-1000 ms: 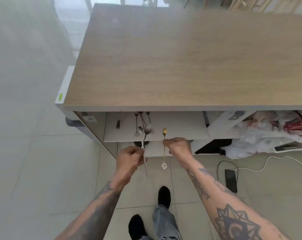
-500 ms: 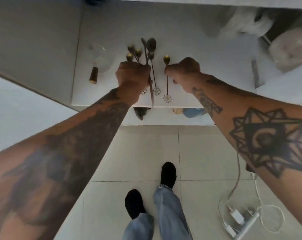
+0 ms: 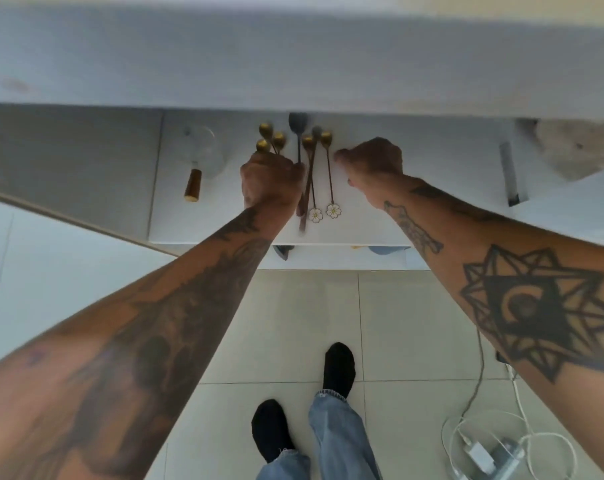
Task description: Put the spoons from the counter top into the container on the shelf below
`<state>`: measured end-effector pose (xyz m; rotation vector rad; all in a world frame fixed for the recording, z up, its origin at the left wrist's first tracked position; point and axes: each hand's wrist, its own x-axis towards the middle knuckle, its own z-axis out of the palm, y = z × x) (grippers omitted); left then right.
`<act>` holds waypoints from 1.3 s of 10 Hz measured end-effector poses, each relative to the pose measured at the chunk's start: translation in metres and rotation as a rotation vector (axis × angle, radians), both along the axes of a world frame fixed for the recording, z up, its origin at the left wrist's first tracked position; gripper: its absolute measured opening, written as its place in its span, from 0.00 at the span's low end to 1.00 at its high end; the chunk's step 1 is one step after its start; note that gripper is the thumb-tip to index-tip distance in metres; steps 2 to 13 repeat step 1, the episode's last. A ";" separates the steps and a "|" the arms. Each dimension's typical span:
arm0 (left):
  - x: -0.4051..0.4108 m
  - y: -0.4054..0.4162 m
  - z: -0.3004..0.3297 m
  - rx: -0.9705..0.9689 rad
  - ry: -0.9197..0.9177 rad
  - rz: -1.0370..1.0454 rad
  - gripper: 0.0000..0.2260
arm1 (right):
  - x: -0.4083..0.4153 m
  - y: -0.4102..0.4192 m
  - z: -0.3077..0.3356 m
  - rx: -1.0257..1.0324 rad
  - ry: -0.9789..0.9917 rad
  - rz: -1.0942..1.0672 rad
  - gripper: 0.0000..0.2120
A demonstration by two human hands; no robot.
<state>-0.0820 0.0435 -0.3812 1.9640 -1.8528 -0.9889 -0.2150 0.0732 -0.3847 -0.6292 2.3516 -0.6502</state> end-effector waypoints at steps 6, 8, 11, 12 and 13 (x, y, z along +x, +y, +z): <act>0.017 0.019 0.037 0.010 0.068 -0.112 0.12 | 0.008 0.028 0.031 -0.017 -0.056 0.086 0.13; 0.017 0.019 0.037 0.010 0.068 -0.112 0.12 | 0.008 0.028 0.031 -0.017 -0.056 0.086 0.13; 0.017 0.019 0.037 0.010 0.068 -0.112 0.12 | 0.008 0.028 0.031 -0.017 -0.056 0.086 0.13; 0.017 0.019 0.037 0.010 0.068 -0.112 0.12 | 0.008 0.028 0.031 -0.017 -0.056 0.086 0.13; 0.017 0.019 0.037 0.010 0.068 -0.112 0.12 | 0.008 0.028 0.031 -0.017 -0.056 0.086 0.13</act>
